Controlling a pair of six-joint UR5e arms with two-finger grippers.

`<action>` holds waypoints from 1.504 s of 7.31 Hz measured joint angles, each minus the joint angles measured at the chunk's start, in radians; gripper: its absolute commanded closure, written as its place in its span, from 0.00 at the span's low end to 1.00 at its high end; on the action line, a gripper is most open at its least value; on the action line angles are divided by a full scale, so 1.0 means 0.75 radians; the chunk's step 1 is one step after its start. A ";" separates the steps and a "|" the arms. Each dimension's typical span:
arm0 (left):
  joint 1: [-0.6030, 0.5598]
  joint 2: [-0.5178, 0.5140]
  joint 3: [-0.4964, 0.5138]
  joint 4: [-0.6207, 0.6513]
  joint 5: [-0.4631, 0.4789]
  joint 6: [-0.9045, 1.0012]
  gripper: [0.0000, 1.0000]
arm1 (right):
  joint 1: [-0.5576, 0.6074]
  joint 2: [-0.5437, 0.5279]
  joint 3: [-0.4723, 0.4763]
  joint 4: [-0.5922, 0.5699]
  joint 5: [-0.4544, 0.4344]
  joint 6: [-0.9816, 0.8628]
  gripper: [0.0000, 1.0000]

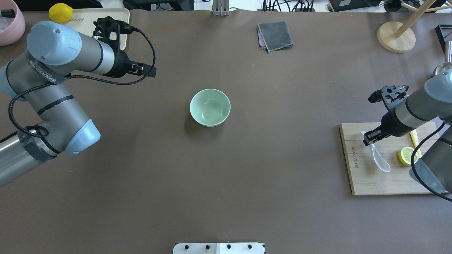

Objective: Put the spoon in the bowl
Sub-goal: 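Grasp the white spoon handle with the right gripper and lift it, then carry the spoon with the right gripper over the green bowl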

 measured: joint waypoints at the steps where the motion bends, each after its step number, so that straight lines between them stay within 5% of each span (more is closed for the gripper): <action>1: -0.011 0.002 -0.003 0.000 -0.001 0.004 0.02 | 0.011 0.002 0.057 -0.007 0.009 0.003 1.00; 4: -0.148 0.048 -0.013 0.110 -0.034 0.210 0.02 | 0.037 0.127 0.168 -0.088 0.010 0.089 1.00; 6: -0.304 0.110 -0.034 0.263 -0.135 0.455 0.02 | 0.027 0.407 0.161 -0.353 -0.037 0.185 1.00; 8: -0.484 0.208 -0.040 0.298 -0.282 0.575 0.02 | -0.023 0.707 0.065 -0.478 -0.144 0.362 1.00; 11: -0.572 0.295 -0.040 0.295 -0.336 0.662 0.02 | -0.120 1.062 -0.218 -0.449 -0.308 0.590 1.00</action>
